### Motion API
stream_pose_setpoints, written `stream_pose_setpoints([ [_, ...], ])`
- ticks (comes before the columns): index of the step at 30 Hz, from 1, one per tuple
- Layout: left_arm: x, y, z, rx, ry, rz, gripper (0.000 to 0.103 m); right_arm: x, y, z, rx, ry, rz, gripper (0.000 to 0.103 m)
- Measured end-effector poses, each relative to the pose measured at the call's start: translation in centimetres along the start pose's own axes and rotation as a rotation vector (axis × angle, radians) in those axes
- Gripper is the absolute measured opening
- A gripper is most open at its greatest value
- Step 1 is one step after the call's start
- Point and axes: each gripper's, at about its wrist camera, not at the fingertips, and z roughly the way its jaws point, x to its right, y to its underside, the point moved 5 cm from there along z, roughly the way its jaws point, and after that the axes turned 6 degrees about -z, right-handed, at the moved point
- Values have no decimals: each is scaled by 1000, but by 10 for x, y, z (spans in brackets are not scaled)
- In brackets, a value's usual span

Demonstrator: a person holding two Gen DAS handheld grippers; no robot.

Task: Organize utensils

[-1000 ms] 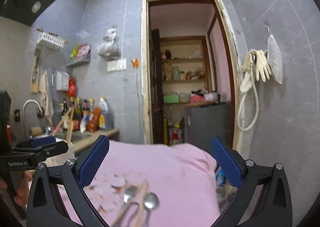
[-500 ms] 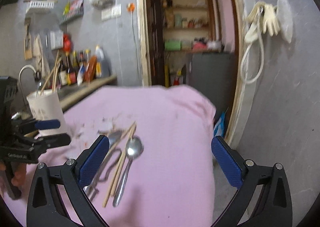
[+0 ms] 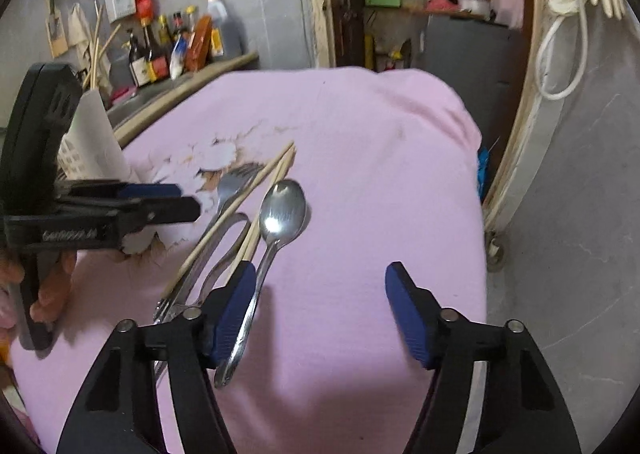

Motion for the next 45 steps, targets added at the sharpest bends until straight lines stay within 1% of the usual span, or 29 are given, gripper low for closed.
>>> stream_pose_setpoints([
  [4, -5, -5, 6, -22, 27, -38, 27, -7, -5, 7, -19, 9, -52, 58],
  [11, -7, -15, 12, -35, 56, -60, 22, -14, -14, 22, -42, 15, -98, 57],
  [15, -5, -20, 16, -35, 73, -62, 17, -14, -16, 27, -47, 18, -106, 57],
  [20, -2, -23, 20, -35, 67, -60, 13, -14, -20, 31, -54, 22, -106, 56],
  [24, -3, -22, 20, -29, 44, -74, 12, -16, -22, 35, -60, 21, -117, 55],
  [25, -3, -21, 19, -31, 30, -75, 9, -17, -22, 36, -62, 20, -120, 55],
  [26, -1, -20, 19, -34, 31, -73, 7, -19, -23, 37, -64, 21, -124, 55],
  [27, 0, -17, 17, -36, 32, -67, 3, -20, -24, 39, -67, 23, -131, 55],
  [28, 1, -15, 14, -34, 31, -58, 2, -19, -23, 39, -68, 24, -135, 55],
  [30, 1, -9, 10, -32, 16, -40, 2, -20, -25, 42, -73, 31, -145, 54],
  [35, -3, 0, 1, -39, 37, -56, 2, -21, -29, 48, -80, 44, -147, 53],
  [41, -7, 8, -11, -7, 59, -57, 2, -23, -35, 55, -87, 46, -145, 52],
  [43, -7, 9, -15, 6, 66, -58, 2, -24, -35, 55, -86, 50, -154, 50],
  [45, -8, 12, -18, 12, 63, -53, 2, -27, -35, 54, -82, 56, -168, 41],
])
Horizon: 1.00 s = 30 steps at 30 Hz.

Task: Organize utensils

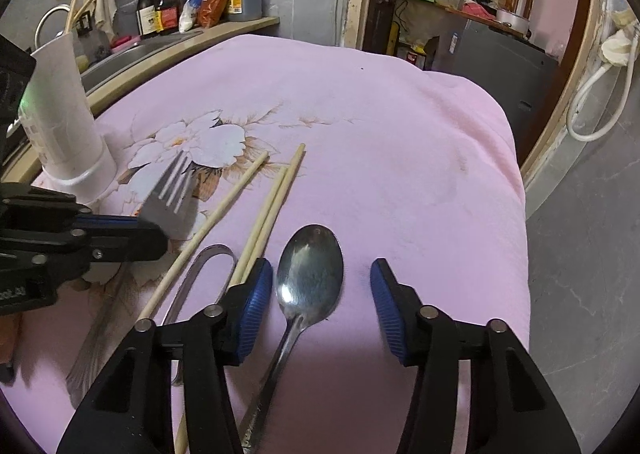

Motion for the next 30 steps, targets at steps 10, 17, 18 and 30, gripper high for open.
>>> stream_pose_setpoints([
  [10, 7, 5, -19, 97, 13, 28, 1, 2, 3, -15, 61, 28, 10, 5],
  [17, 11, 4, -29, 155, 21, 42, 1, 6, 7, -25, 104, 27, 45, 3],
  [18, 13, 4, -31, 165, 20, 49, 1, 6, 7, -29, 119, 35, 44, 2],
  [30, 24, 7, -39, 242, 16, 108, 0, 21, 13, -28, 108, -20, 146, 9],
])
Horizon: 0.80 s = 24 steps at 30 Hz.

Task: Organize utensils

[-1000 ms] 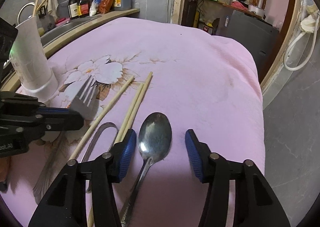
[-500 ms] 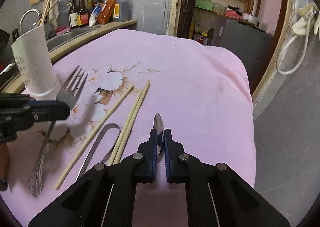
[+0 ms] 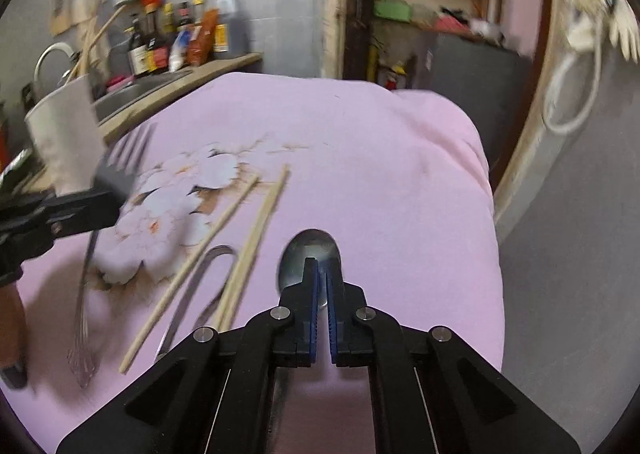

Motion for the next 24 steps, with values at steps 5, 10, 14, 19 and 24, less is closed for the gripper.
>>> stream_pose_setpoints([
  [5, -10, -1, 2, -22, 5, -39, 0, 4, -1, -1, 0, -41, 37, 32],
  [10, -14, -2, 0, -27, 10, -63, 0, -6, -4, 13, -39, -53, 15, 35],
  [14, -15, -2, -1, -29, 13, -68, 0, -17, -7, 18, -54, -34, -37, 45],
  [19, -15, -3, -1, -36, 12, -78, 0, -21, -6, 28, -90, 47, -73, 44],
  [24, -15, -4, -2, -35, 16, -83, 0, -20, -5, 29, -91, 87, -76, 33],
])
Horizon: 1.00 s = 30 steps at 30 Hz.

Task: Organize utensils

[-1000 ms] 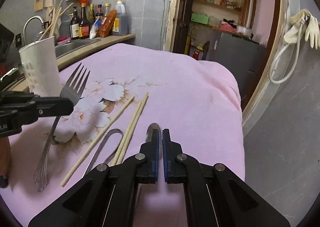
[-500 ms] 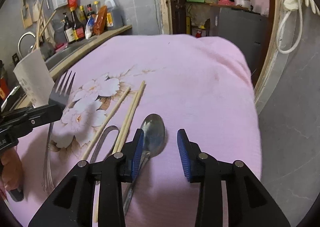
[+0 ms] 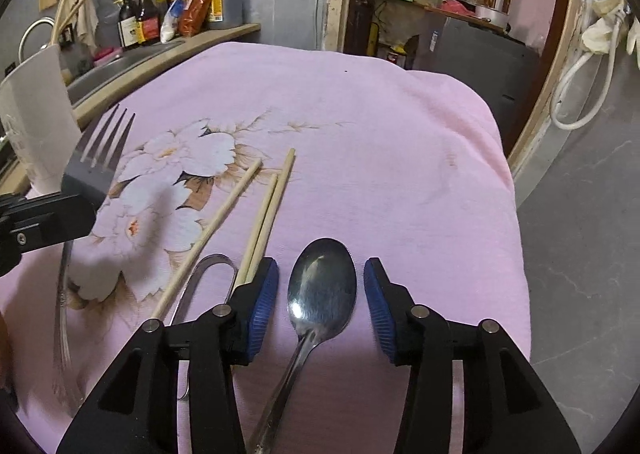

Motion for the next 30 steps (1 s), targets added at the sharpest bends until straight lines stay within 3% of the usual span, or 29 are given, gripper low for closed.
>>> stream_pose_setpoints([
  [4, 1, 0, -2, 6, 4, 2, 0, 1, 2, -4, 12, 4, 3, 25],
  [8, 1, -1, -3, 10, 8, -1, 0, -1, -1, -11, 53, 25, -5, 24],
  [15, 6, -1, -14, 71, 3, 30, 0, -5, -3, -59, 296, 90, -21, 23],
  [16, 7, -2, -17, 88, 0, 36, 0, -6, -2, -68, 339, 105, -24, 16],
  [17, 9, -2, -20, 108, -2, 42, 0, -7, -3, -73, 364, 113, -24, 2],
  [20, 13, -3, -29, 167, -9, 61, 0, -7, 0, -88, 446, 148, -20, 4],
  [25, 15, -1, -31, 190, -15, 76, 0, -2, -4, -85, 432, 133, -5, 3],
  [29, 15, 0, -30, 186, -13, 74, 0, 8, 1, -62, 273, -9, 65, 5],
  [30, 14, 0, -30, 182, -11, 75, 0, 12, 3, -58, 243, -39, 88, 12],
])
